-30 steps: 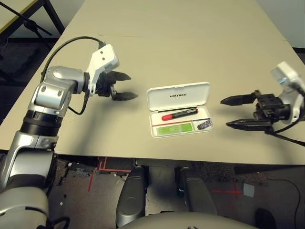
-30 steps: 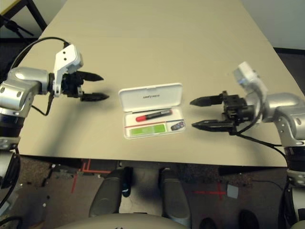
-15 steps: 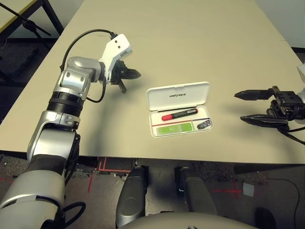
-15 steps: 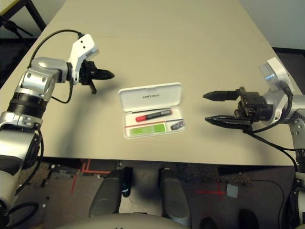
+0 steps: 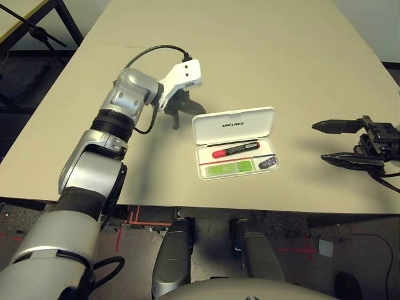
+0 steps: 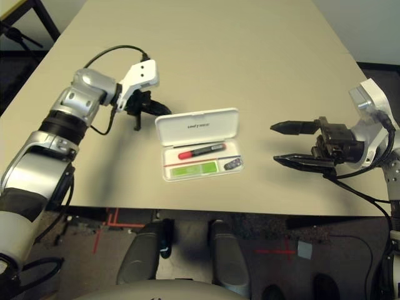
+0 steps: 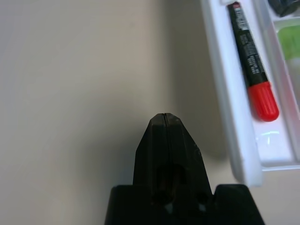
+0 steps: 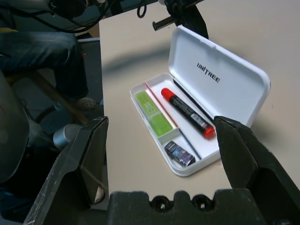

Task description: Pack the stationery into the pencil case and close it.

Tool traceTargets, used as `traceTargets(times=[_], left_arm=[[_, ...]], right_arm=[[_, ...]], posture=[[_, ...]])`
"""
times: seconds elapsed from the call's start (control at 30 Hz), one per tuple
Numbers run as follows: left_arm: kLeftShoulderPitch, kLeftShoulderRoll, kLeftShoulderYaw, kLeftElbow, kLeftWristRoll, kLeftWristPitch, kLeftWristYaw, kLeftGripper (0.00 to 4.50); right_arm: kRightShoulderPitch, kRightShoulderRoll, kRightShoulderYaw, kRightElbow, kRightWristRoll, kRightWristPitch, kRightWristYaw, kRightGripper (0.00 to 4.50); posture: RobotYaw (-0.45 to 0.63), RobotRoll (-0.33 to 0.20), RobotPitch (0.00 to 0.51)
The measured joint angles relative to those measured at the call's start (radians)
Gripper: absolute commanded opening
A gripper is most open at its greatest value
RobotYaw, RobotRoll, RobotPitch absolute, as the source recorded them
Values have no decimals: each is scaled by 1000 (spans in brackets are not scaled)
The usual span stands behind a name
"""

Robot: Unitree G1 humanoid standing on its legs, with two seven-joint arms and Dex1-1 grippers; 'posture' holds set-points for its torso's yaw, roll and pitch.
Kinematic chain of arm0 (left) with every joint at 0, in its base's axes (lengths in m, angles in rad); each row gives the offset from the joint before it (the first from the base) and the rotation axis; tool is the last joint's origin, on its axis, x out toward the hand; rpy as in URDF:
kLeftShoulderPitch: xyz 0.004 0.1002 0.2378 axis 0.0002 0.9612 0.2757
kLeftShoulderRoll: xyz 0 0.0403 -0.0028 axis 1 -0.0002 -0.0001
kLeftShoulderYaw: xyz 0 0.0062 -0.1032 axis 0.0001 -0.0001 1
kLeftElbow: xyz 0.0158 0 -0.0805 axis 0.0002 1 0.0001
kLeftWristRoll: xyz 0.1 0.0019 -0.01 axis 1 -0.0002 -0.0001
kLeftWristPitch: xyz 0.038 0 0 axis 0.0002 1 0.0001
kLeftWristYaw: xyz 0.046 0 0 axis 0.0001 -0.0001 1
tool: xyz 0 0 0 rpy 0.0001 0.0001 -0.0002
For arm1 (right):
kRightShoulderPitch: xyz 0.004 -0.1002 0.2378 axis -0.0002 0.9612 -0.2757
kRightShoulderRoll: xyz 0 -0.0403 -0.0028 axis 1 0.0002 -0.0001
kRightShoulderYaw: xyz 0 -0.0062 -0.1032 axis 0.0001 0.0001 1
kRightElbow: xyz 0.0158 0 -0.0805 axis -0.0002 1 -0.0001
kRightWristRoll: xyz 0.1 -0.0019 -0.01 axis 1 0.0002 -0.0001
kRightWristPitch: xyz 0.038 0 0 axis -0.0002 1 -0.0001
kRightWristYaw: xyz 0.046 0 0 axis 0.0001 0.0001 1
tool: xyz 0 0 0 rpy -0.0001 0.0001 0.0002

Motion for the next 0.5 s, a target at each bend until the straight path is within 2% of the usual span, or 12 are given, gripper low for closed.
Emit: traceTargets(times=[0.2, 0.4, 0.5], left_arm=[[-6, -13, -13, -47, 14, -17, -71, 17], [0, -15, -15, -209, 13, 5, -110, 17], [29, -13, -20, -353, 9, 53, -130, 17]], right_arm=[[3, -17, -19, 3, 9, -9, 3, 4500], [5, -16, -19, 8, 11, -14, 4, 4500], [3, -16, -16, 15, 11, -22, 4, 4500]], posture=[[108, 0, 188], [118, 0, 189], [118, 0, 189]])
